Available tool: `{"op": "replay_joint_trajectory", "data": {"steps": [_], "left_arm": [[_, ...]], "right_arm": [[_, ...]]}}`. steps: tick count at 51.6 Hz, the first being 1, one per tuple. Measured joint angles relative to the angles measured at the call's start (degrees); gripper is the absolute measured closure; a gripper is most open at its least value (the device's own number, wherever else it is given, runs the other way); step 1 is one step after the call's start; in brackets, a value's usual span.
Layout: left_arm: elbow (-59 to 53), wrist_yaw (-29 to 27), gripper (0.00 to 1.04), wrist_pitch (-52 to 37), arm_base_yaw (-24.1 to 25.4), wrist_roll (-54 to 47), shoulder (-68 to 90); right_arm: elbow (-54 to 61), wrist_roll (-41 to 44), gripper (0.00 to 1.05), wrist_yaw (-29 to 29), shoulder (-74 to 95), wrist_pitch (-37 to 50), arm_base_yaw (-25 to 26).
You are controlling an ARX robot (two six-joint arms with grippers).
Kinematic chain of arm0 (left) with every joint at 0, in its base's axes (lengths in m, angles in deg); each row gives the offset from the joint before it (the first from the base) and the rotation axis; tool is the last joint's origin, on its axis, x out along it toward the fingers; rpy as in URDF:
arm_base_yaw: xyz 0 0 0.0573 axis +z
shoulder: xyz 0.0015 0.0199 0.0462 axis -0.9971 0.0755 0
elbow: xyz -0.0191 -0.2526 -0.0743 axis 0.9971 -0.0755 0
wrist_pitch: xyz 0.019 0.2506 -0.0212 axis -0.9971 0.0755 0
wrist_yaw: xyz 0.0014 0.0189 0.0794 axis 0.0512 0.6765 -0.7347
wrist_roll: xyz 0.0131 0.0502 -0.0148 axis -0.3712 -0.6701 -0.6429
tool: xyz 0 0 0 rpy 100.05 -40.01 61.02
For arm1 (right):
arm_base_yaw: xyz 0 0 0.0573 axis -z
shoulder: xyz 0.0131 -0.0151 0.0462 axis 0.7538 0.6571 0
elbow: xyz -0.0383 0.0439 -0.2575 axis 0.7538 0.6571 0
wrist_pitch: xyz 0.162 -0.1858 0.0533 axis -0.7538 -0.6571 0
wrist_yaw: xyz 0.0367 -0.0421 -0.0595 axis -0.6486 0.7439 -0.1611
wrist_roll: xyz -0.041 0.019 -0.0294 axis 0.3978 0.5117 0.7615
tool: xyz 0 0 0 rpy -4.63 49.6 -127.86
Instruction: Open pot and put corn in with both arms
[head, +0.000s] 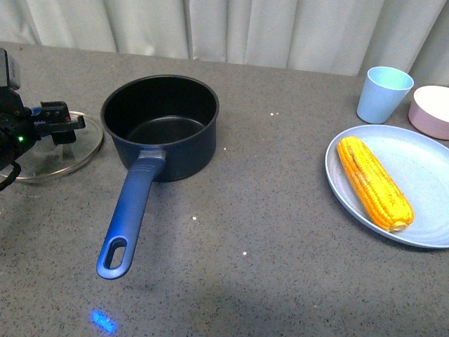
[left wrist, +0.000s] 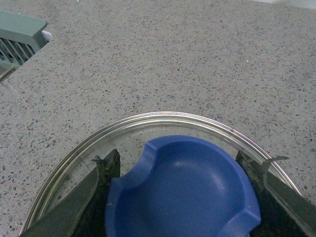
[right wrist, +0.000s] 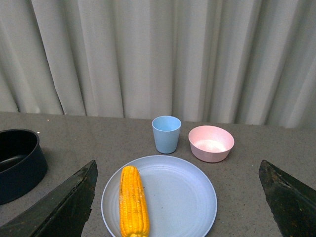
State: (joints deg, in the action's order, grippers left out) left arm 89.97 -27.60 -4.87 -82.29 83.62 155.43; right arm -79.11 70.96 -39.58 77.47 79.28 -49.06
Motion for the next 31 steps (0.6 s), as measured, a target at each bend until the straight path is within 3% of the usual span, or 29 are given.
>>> {"op": "replay_joint_trajectory", "data": {"steps": [9, 20, 31], "left_arm": [[0.3, 0.2, 0.43, 0.7, 0.0, 0.1, 0.0], [0.2, 1.4, 0.05, 1.1, 0.0, 0.9, -0.1], [-3.3, 0.5, 0.06, 3.7, 0.2, 3.3, -7.9]], "right_arm": [[0.0, 0.0, 0.09, 0.0, 0.0, 0.0, 0.0], [0.0, 0.0, 0.09, 0.0, 0.0, 0.0, 0.0], [0.0, 0.0, 0.09, 0.0, 0.0, 0.0, 0.0]]}}
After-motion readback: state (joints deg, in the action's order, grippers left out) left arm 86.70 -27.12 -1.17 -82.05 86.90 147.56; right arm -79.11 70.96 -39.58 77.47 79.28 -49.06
